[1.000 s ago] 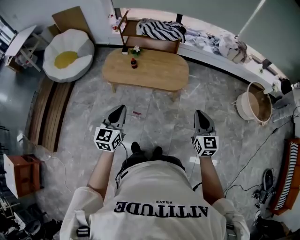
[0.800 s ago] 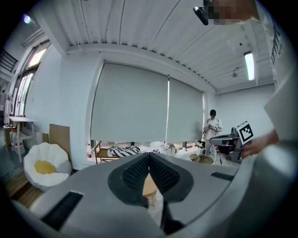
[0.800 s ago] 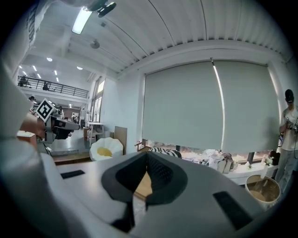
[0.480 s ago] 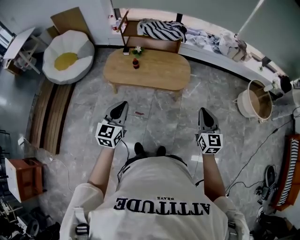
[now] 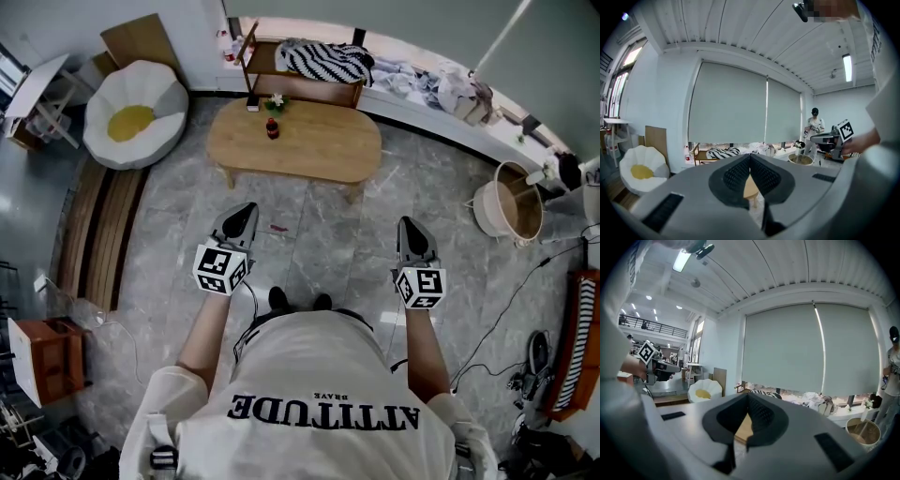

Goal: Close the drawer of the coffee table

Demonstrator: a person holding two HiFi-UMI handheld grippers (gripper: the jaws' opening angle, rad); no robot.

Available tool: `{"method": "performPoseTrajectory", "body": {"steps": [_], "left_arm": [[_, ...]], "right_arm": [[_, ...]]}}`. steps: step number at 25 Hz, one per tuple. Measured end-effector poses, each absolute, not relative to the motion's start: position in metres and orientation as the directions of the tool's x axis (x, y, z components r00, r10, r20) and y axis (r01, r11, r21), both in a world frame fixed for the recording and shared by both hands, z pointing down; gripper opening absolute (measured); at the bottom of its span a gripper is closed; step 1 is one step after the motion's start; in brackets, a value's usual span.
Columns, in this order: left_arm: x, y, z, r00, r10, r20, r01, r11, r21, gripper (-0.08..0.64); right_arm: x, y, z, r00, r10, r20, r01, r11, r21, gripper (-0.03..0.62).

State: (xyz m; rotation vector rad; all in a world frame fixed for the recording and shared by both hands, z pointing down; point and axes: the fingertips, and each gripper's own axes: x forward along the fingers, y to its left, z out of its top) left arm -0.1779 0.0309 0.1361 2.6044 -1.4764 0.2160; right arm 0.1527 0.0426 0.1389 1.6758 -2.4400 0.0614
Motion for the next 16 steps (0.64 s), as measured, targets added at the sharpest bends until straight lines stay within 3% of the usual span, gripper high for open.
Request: {"method": "performPoseTrajectory", "body": {"steps": [16], "left_arm": [[-0.191, 0.026, 0.139, 0.519, -0.835, 0.186, -0.854, -0.515, 0.069, 0.021]], "right_arm": [[0.138, 0.042, 0.136, -0.347, -0.920, 0.183, -0.926, 0.367, 0.088, 0.018]]}}
